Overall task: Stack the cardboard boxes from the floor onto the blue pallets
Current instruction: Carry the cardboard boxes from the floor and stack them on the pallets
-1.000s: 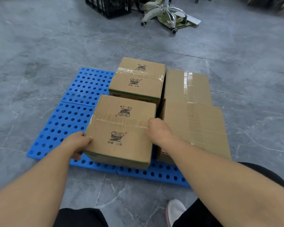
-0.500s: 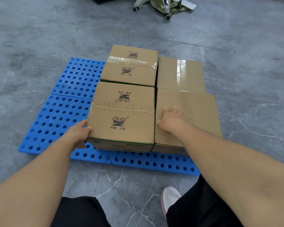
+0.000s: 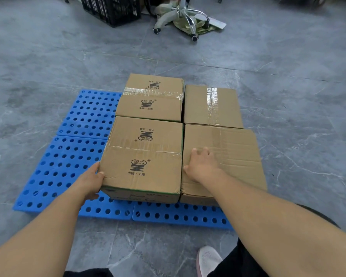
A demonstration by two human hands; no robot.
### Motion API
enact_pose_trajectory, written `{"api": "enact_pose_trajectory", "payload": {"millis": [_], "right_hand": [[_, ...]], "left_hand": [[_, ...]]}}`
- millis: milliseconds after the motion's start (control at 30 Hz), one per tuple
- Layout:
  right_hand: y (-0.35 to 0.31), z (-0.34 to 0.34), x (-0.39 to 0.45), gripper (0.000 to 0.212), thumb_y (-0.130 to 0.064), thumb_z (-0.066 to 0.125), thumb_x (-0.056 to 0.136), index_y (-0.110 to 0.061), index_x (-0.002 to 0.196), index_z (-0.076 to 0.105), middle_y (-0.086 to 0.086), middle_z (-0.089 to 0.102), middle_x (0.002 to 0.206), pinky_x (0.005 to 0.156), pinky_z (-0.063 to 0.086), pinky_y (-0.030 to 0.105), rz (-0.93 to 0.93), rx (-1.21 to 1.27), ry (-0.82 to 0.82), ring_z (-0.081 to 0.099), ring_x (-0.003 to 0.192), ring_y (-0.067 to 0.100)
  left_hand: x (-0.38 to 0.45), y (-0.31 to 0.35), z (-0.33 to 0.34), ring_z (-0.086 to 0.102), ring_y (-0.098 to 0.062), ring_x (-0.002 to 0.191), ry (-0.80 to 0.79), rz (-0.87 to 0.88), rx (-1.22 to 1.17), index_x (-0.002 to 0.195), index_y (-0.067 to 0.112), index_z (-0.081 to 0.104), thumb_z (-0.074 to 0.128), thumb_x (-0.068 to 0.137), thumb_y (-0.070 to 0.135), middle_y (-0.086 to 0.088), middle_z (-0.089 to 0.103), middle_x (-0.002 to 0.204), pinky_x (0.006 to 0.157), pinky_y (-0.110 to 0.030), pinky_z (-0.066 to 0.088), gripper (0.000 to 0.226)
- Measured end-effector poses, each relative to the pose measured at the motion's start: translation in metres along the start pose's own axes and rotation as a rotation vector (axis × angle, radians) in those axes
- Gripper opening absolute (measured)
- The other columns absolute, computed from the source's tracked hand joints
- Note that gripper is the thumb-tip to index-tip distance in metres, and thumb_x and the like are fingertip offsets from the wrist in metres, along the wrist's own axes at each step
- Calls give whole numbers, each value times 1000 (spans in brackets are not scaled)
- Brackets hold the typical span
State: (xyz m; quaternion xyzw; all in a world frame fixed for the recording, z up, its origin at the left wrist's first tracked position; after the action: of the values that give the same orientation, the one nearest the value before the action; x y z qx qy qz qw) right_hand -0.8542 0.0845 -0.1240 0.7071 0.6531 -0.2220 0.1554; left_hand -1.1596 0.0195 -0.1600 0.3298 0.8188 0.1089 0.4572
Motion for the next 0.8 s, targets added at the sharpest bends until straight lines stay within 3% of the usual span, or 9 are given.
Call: {"api": "enact_pose_trajectory", "payload": {"millis": [133,233,333,467,600,700,800], "right_hand": [[3,-8,3,65,-45,45,92,-14,145,25,18,22,150,106,30,44,-46,-37,65,24,134,36],[-6,-12,6,59,-48,44,91,-23,142,31,10,25,149,105,29,46,-154,-27,113,25,134,34],[-15,-5,9,57,-48,45,89,-28,142,32,7,25,149,103,30,49,-201,-31,73,24,134,33],[-12,-11,14,55,-44,49,88,-21,137,38,13,35,142,101,34,46,-184,-8,108,33,128,35],[45,-49,28,50,-38,54,88,-12,130,46,15,45,133,95,40,42,72,112,305,40,123,34],[106,-66,33,53,-34,58,85,-7,129,45,18,44,134,97,38,43,319,188,412,39,124,35],[148,-64,39,61,-31,59,86,-7,137,34,17,34,142,103,32,45,508,305,380,31,131,34]], "left_hand": [[-2,-1,3,49,-33,105,25,-1,-8,149,32,7,34,99,25,-13,35,142,90,-51,47,57],[-4,-2,3,49,-32,107,25,0,-18,149,31,9,36,98,26,-13,36,141,88,-49,48,58],[-4,-2,2,51,-31,104,17,6,-13,148,30,12,37,98,26,-10,41,130,83,-46,50,57],[-4,-3,1,53,-31,101,17,6,-8,148,30,15,38,98,27,-8,43,118,84,-47,50,56],[-6,-1,-2,50,-32,105,31,1,6,148,33,11,41,97,29,-12,37,143,80,-45,48,60],[-4,8,-9,44,-36,121,90,42,46,148,33,12,46,94,38,-8,32,149,90,-50,43,64],[3,22,-14,35,-34,133,122,97,9,149,30,13,49,92,42,-6,30,151,102,-52,35,69]]}}
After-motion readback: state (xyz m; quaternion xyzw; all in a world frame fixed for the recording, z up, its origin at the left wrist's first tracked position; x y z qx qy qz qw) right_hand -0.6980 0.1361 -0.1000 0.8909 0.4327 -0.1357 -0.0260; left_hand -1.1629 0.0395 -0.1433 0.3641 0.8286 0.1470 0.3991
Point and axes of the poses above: each hand's wrist, its own x-axis towards the middle knuckle, its own z-axis out of the palm, y = z × x, the point moved 6 cm from there along x, towards the middle knuckle
